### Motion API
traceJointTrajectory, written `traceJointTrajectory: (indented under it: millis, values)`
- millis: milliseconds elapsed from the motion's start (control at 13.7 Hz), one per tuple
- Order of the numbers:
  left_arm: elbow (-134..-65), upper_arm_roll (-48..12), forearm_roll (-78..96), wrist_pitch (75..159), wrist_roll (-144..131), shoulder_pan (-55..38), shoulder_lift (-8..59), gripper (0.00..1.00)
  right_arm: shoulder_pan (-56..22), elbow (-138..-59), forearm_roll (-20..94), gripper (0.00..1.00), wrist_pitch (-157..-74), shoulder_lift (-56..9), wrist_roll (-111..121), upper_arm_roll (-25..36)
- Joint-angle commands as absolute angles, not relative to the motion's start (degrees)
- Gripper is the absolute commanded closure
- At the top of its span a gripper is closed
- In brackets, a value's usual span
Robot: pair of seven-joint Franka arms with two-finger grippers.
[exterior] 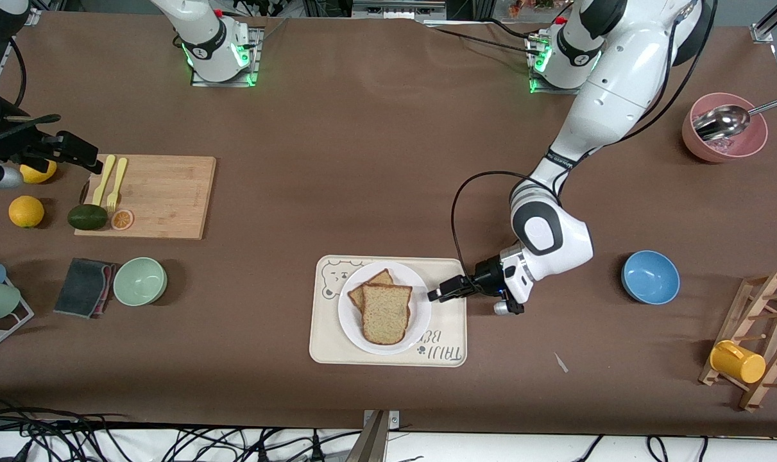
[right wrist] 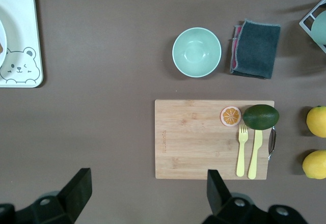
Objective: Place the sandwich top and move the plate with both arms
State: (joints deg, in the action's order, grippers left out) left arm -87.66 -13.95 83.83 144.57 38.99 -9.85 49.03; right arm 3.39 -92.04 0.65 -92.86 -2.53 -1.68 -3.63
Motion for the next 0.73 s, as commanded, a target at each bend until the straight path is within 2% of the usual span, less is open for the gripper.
traceJointTrajectory:
  millis: [0, 73, 146, 293, 659]
  values:
    - [-95.43, -12.49, 82.71, 145.72, 39.46, -9.67, 42.20, 0.14, 3.08, -92.64, 0.79, 0.00, -93.08, -1.93, -1.32, -3.34]
    - [-97.36, -11.96, 82.71, 145.81, 39.38, -9.84, 40.53, 0.04, 3.08, -92.64, 0.79, 0.00, -93.08, -1.93, -1.23, -3.34]
    - [-99.73, -11.78, 82.71, 148.59, 38.68, -10.37, 38.86, 0.00, 3.08, -92.64, 0.79, 0.00, -93.08, -1.93, -1.23, -3.34]
    - [-105.00, -11.78, 82.71, 155.98, 38.76, -11.16, 35.52, 0.00, 3.08, -92.64, 0.79, 0.00, -93.08, -1.93, -1.23, -3.34]
    - [-106.09, -9.58, 73.32, 154.61, 37.97, -7.66, 35.07, 0.00, 2.99, -92.55, 0.70, 0.00, -93.08, -1.85, -1.05, -3.43]
